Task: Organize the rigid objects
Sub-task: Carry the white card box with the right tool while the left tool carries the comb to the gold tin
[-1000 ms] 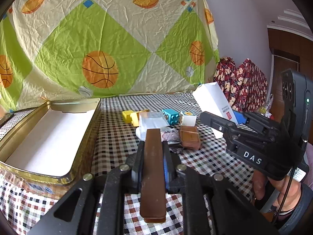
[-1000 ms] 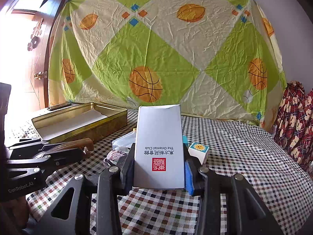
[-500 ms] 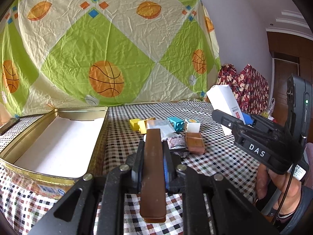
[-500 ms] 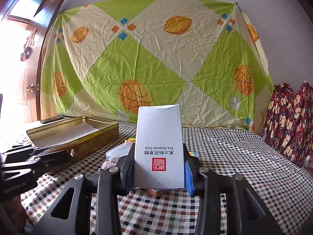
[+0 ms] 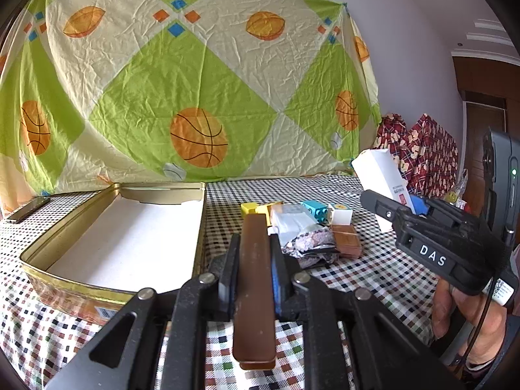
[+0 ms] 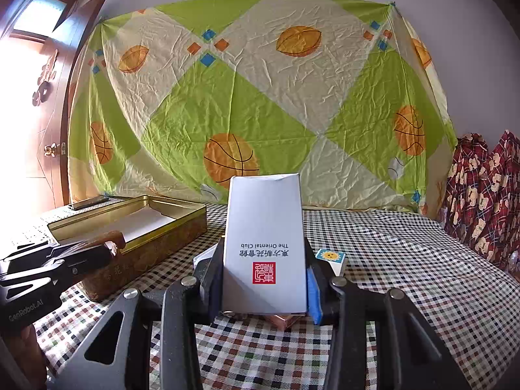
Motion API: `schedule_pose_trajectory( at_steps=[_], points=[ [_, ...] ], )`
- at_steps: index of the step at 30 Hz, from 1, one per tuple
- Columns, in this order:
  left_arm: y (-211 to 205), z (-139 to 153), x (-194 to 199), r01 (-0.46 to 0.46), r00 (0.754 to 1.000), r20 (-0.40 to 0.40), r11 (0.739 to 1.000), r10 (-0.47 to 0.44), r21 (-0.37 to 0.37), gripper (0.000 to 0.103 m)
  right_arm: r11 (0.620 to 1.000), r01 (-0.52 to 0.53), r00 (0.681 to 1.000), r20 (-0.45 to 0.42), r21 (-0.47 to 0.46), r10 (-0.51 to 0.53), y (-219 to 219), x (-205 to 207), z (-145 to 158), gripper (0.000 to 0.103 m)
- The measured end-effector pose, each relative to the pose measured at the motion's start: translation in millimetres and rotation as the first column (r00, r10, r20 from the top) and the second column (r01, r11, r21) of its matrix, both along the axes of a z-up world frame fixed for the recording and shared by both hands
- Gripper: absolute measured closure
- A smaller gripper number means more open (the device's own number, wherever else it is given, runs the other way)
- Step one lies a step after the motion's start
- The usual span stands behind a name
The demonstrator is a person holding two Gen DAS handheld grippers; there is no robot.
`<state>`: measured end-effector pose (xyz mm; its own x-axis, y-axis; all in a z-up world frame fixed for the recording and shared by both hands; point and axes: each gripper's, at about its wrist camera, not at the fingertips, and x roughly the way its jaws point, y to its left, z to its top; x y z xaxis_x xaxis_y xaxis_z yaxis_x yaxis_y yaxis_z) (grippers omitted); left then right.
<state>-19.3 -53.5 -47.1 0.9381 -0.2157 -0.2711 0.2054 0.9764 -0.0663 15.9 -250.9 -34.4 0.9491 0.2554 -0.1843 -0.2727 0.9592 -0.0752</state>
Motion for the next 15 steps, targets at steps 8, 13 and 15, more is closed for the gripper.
schedule_pose_trajectory(
  at_steps=[8,13,15],
  points=[
    [26.0,0.0,-4.4,-0.055,0.998,0.020,0.998,0.056,-0.027,0.089,0.998,-0.052,0.999,-0.012,-0.033,0.052,30.3,-3.6,-1.5,0.060],
    [41.1,0.1,-7.9,-0.082,0.996,0.032,0.996,0.083,-0.039,0.089,0.995,-0.087,0.996,-0.021,-0.051,0.086,48.3,-5.6,-3.3,0.060],
    [48.4,0.4,-8.7,-0.092,0.995,0.034,0.994,0.094,-0.052,0.089,0.994,-0.097,0.995,-0.026,-0.056,0.096,54.2,-5.9,-4.0,0.060]
  ],
)
